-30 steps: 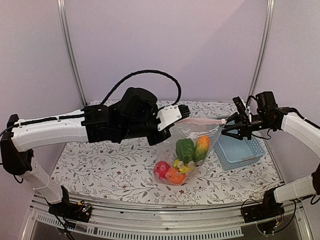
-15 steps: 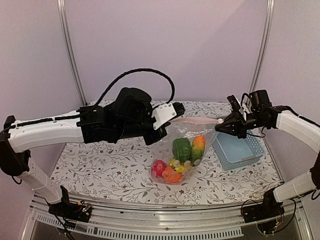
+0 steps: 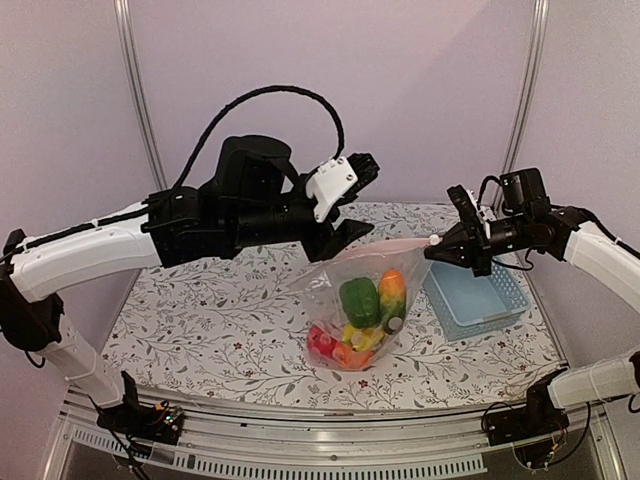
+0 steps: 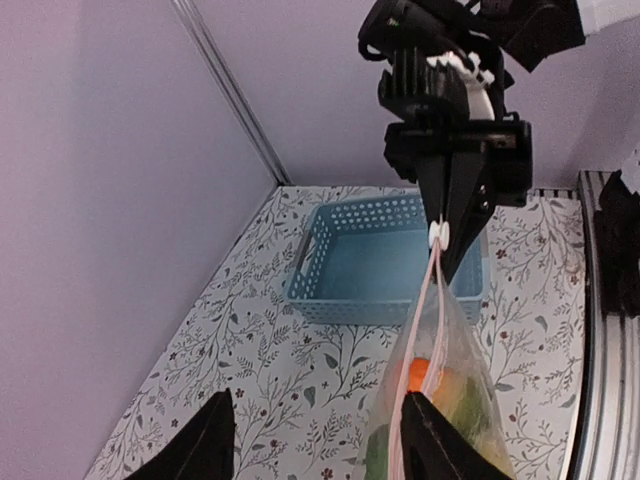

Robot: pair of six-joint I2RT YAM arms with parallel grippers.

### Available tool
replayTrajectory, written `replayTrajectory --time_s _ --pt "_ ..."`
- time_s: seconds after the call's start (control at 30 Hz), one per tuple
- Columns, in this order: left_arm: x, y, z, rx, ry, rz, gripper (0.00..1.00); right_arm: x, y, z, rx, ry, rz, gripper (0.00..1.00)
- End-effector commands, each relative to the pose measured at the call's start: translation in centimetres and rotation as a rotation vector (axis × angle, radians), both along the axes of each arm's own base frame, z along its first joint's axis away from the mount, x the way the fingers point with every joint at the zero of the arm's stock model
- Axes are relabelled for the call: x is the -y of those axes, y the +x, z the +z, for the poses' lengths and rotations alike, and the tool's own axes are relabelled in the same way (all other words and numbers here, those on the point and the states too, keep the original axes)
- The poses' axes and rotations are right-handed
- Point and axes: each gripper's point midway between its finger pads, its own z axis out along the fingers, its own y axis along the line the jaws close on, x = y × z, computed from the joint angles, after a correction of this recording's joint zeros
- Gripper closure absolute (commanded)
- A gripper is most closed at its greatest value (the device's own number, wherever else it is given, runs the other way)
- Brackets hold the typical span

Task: Place the food in the zip-top bag and seal the zipper
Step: Pass from the left arm to the right, then unzip the zipper of the food storage bag.

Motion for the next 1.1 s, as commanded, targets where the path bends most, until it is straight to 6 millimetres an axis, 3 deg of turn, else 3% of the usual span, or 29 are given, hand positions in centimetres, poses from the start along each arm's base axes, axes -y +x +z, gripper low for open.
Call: replayTrajectory --time_s 0.0,0.23,1.07 --pt "5.3 -2.3 2.2 -0.093 -0.172 -0.195 0.45 -0.3 -0.4 1.3 0.04 -0.037 -0.027 1.0" --pt "9.3 -3.0 0.4 -0.257 -0.188 -0.281 0.51 -0.5 -0.8 1.4 0.048 -0.061 -0.036 1.0" --pt "12.5 -1.5 -4.5 -0.312 -0.089 -0.241 0.76 -0.3 -1.1 1.0 0.039 -0.069 -0.044 1.0"
